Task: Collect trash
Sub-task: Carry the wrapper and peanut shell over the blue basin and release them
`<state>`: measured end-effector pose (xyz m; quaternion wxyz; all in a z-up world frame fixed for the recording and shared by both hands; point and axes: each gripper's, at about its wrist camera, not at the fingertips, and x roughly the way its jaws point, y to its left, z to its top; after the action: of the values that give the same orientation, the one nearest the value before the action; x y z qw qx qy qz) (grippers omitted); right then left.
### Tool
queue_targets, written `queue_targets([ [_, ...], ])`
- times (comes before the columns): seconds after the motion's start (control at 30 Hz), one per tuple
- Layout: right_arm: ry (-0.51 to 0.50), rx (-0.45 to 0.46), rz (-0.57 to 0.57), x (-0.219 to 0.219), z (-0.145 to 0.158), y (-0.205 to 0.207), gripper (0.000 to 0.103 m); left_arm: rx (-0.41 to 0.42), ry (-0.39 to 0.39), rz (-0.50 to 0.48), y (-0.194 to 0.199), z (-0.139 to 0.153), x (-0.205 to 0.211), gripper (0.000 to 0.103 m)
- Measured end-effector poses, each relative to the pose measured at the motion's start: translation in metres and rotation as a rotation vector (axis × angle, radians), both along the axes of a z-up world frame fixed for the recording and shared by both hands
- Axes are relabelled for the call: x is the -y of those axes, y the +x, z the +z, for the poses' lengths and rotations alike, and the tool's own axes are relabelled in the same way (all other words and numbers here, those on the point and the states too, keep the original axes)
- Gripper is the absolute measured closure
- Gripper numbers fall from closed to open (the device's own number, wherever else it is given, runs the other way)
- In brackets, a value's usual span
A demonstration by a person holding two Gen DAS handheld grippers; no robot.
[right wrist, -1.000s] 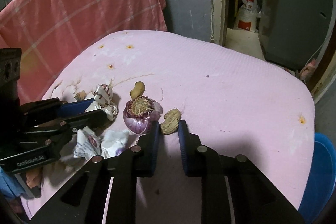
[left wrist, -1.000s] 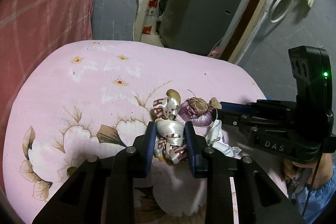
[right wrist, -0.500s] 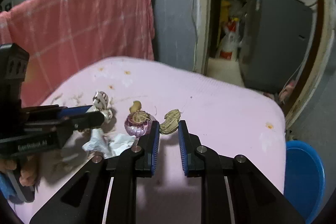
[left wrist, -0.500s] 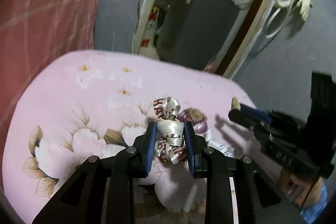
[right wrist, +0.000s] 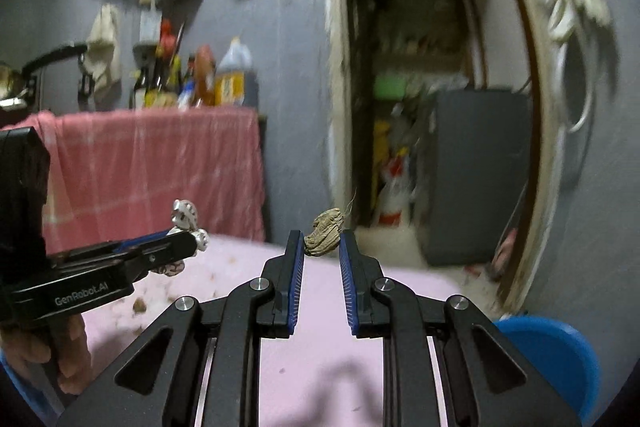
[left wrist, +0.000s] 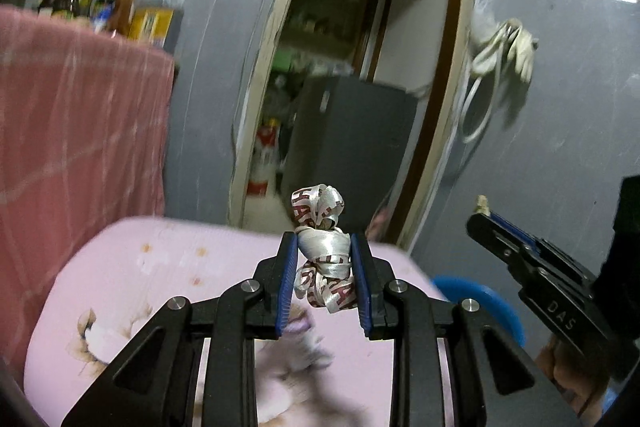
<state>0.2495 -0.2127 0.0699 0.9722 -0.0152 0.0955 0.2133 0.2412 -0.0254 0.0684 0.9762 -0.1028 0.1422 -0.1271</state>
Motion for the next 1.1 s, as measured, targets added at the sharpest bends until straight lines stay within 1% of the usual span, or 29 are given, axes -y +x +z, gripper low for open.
queue_targets([
  [0.1,0.017,0.072,-0.044,0.016,0.015,-0.012,0.087,0.054,-0.002,0.001,-0.003,0.013,0.014,0.08],
  [0.23,0.04,0.119,-0.096,0.034,0.025,-0.018,0.087,0.101,0.02,-0.019,-0.003,0.027,0.042,0.08],
  [0.37,0.067,0.131,-0.148,0.061,0.029,-0.02,0.086,0.107,0.03,-0.06,0.004,0.034,0.071,0.08],
  [0.57,0.089,0.126,-0.248,0.103,0.027,-0.019,0.086,0.09,0.02,-0.148,0.019,0.034,0.112,0.08],
  [0.7,0.083,0.101,-0.312,0.13,0.022,-0.015,0.086,0.066,0.019,-0.182,0.027,0.029,0.134,0.08],
  [0.8,0.089,0.073,-0.346,0.149,0.016,-0.01,0.086,0.03,0.012,-0.201,0.038,0.025,0.149,0.08],
  [1.0,0.118,-0.056,-0.38,0.18,-0.006,0.007,0.086,-0.076,0.017,-0.243,0.061,0.005,0.18,0.08],
  [1.1,0.127,-0.102,-0.386,0.188,-0.017,0.012,0.086,-0.121,0.02,-0.262,0.068,-0.007,0.194,0.08],
])
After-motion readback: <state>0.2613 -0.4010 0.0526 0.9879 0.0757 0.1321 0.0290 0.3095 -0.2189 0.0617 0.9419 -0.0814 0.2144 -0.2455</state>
